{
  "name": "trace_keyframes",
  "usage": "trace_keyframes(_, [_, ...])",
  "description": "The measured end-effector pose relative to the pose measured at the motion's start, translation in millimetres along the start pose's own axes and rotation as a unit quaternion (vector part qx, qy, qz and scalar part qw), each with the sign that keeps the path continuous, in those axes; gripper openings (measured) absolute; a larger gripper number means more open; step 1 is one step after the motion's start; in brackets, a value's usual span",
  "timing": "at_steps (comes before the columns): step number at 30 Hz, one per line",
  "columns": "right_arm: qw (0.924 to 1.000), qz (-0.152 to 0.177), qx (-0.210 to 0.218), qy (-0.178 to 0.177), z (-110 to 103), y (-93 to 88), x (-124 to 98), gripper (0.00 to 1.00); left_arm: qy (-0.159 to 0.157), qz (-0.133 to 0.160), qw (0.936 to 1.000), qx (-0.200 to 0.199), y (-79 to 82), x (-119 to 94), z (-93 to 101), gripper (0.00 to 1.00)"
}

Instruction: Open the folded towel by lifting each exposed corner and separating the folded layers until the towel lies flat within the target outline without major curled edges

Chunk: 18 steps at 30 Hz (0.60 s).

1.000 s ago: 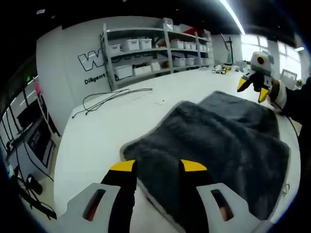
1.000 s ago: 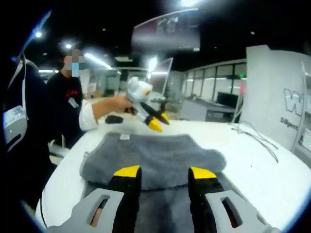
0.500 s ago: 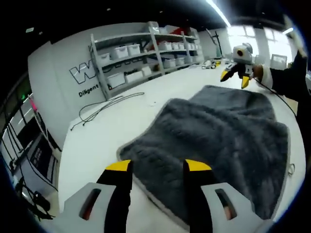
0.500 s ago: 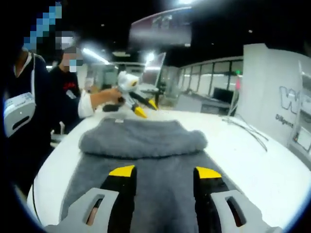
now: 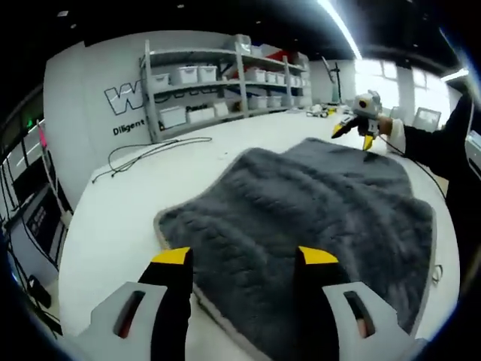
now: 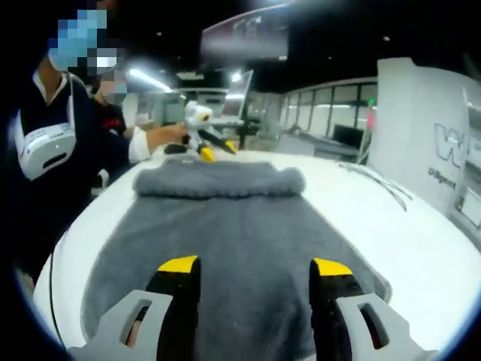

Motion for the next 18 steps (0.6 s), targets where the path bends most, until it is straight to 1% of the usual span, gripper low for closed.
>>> trace_keyframes(3, [0.9998, -0.013, -0.008, 0.01, -3, -9.8, -1, 0.62, -0.004, -0.005, 1.0, 0.001, -2.4, 2, 3.7, 0.56])
trace_keyframes(4, [0.9998, -0.012, -0.012, 0.01, -1, -13.2, -3, 0.63, -0.006, -0.005, 1.0, 0.001, -2.8, 2, 5.0, 0.56])
trace_keyframes(8, [0.9998, -0.009, -0.006, 0.017, -3, -19.4, -5, 0.64, -0.017, -0.002, 0.9998, -0.008, -3.2, 2, 8.8, 0.58])
trace_keyframes(10, [0.9996, -0.014, -0.009, 0.022, -4, -25.0, -7, 0.63, -0.033, 0.013, 0.999, -0.029, -0.2, 2, 12.6, 0.6])
trace_keyframes(11, [0.9996, -0.015, -0.01, 0.022, -4, -26.1, -8, 0.63, -0.034, 0.013, 0.9988, -0.034, -0.3, 2, 12.5, 0.61])
trace_keyframes(13, [0.9996, -0.016, -0.007, 0.022, -4, -28.8, -11, 0.64, -0.034, 0.012, 0.9987, -0.036, -1.4, 2, 14.8, 0.63])
trace_keyframes(16, [0.9996, -0.006, 0.007, 0.028, -3, -30.0, -14, 0.65, -0.035, 0.007, 0.9987, -0.036, -6.0, 2, 17.4, 0.67])
trace_keyframes(18, [0.9993, -0.009, 0.013, 0.034, -5, -33.0, -14, 0.66, -0.037, 0.001, 0.9984, -0.043, -9.3, 3, 19.9, 0.67])
Point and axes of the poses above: the point that each gripper's makers call its tool centre point, and the gripper's own axes: x roughly forward along the fingers, z roughly to its right, y roughly out of its top, the point moved 1 cm from there along -x, roughly backward along the fingers, and after that the axes turned 7 degrees about -z, right-handed, at the moved point
